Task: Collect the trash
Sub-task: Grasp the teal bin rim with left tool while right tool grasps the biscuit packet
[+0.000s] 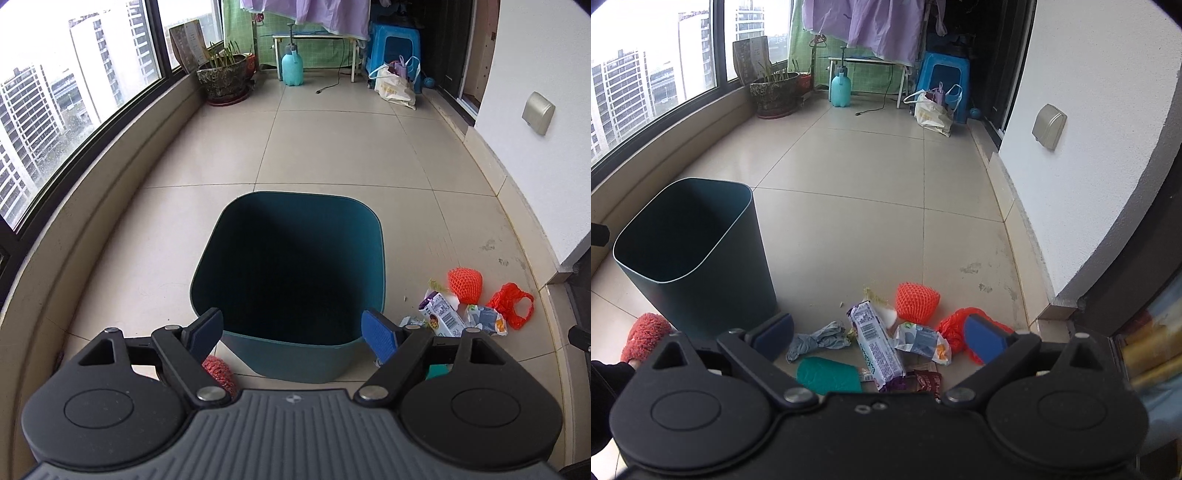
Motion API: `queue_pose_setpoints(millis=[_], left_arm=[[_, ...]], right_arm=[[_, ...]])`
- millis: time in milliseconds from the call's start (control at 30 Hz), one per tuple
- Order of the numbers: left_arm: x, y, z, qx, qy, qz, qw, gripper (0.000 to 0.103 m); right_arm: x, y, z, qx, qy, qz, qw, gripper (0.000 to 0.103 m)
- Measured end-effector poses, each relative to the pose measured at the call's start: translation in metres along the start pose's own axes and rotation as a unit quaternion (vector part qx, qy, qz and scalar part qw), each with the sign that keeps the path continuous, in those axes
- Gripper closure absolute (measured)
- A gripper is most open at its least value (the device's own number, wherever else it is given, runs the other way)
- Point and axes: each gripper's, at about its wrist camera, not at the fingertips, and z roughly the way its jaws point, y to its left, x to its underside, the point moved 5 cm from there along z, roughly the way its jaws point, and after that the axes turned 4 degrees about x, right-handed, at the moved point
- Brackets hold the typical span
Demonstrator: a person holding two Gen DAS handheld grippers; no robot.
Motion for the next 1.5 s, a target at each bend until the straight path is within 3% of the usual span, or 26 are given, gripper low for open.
queue_pose_setpoints(millis=[267, 467, 567, 767, 867, 933, 1067, 1267, 1500], left_arm=[[-0.038, 0.077, 0.062, -0.053, 0.028, -0.087, 0.9944, 0.021], [-0.036, 0.107, 0.115, -0.079, 0.077, -0.122, 0.9863, 0.022], [-0.029, 0.111, 0.137, -0.086, 0.103, -0.132, 0.9822, 0.032], [-0.013, 0.11, 0.161, -0.087, 0.135, -0.124, 0.9792, 0.039], [-0.01, 0.11, 0.171, -0.086, 0.152, -0.131, 0.9759, 0.047], [-0.008, 0.107, 0.177, -0.089, 0.164, -0.129, 0.9739, 0.061], [-0.008, 0.098, 0.183, -0.095, 0.181, -0.109, 0.9728, 0.072], [-0.004, 0.095, 0.181, -0.109, 0.176, -0.088, 0.9744, 0.072], [0.003, 0.104, 0.19, -0.115, 0.185, -0.068, 0.9736, 0.087]], right_arm=[[-0.004, -0.007, 0.055, -0.034, 0.058, -0.014, 0.998, 0.004], [-0.005, -0.009, 0.104, -0.065, 0.089, -0.055, 0.992, 0.003], [0.004, -0.006, 0.137, -0.082, 0.117, -0.076, 0.987, 0.003], [0.029, 0.018, 0.203, -0.118, 0.139, -0.149, 0.972, 0.008], [0.04, 0.027, 0.238, -0.132, 0.15, -0.177, 0.964, 0.014], [0.045, 0.031, 0.26, -0.133, 0.155, -0.197, 0.959, 0.02], [0.052, 0.032, 0.298, -0.125, 0.166, -0.211, 0.955, 0.026], [0.068, 0.035, 0.322, -0.116, 0.18, -0.208, 0.955, 0.04], [0.081, 0.044, 0.336, -0.078, 0.19, -0.23, 0.951, 0.049]])
